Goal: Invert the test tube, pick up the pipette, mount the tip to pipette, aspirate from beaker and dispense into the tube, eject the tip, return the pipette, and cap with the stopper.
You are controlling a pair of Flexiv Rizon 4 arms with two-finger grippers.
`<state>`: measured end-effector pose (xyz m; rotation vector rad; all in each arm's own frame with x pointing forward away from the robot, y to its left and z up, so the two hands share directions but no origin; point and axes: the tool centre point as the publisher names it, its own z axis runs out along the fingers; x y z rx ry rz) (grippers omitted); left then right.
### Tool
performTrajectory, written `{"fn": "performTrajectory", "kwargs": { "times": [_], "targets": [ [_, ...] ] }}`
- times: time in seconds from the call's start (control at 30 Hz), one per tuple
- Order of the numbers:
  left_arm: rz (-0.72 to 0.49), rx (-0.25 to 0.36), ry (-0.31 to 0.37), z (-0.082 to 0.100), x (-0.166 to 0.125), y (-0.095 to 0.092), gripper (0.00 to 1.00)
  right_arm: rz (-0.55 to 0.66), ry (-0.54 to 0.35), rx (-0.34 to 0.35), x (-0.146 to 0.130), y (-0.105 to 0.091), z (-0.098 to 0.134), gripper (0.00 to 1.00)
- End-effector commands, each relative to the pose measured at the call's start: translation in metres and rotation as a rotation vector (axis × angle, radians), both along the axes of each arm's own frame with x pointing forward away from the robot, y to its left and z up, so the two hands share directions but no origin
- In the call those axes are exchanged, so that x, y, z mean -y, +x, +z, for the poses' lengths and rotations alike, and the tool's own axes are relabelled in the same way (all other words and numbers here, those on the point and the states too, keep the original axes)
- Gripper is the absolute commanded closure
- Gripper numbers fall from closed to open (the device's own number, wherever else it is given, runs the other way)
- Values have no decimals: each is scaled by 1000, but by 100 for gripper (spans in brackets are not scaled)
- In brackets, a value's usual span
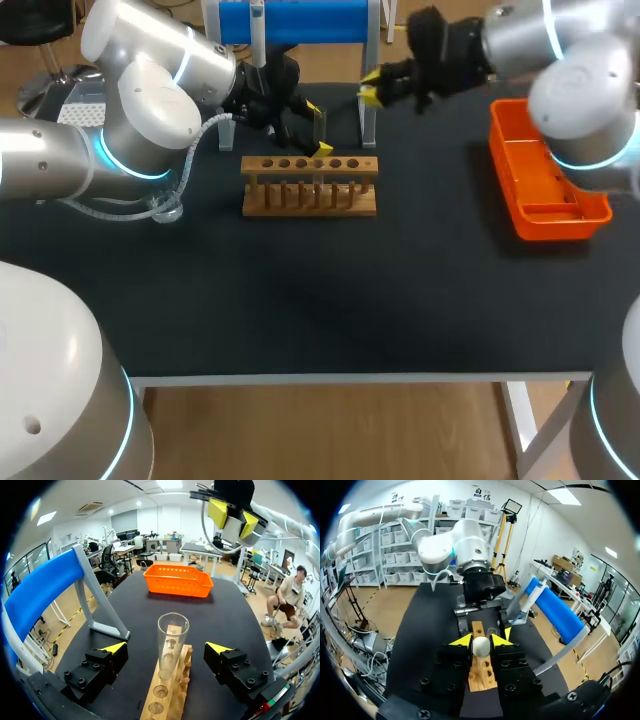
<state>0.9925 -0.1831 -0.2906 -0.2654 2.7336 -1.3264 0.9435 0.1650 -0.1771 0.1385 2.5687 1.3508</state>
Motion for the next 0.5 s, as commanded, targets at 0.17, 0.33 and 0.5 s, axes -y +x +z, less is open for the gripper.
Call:
{"fn": "performTrajectory", "kwargs": {
  "times": [0.17,0.33,0.5],
  "targets": [
    [-2,-4,3,1,0,1,0,0,-21,-15,-35,16,-13,100],
    [-2,-4,3,1,0,1,0,0,-21,-15,-35,16,-13,100],
    [-2,-4,3,1,0,1,0,0,-21,-15,-35,16,-13,100]
  ]
}}
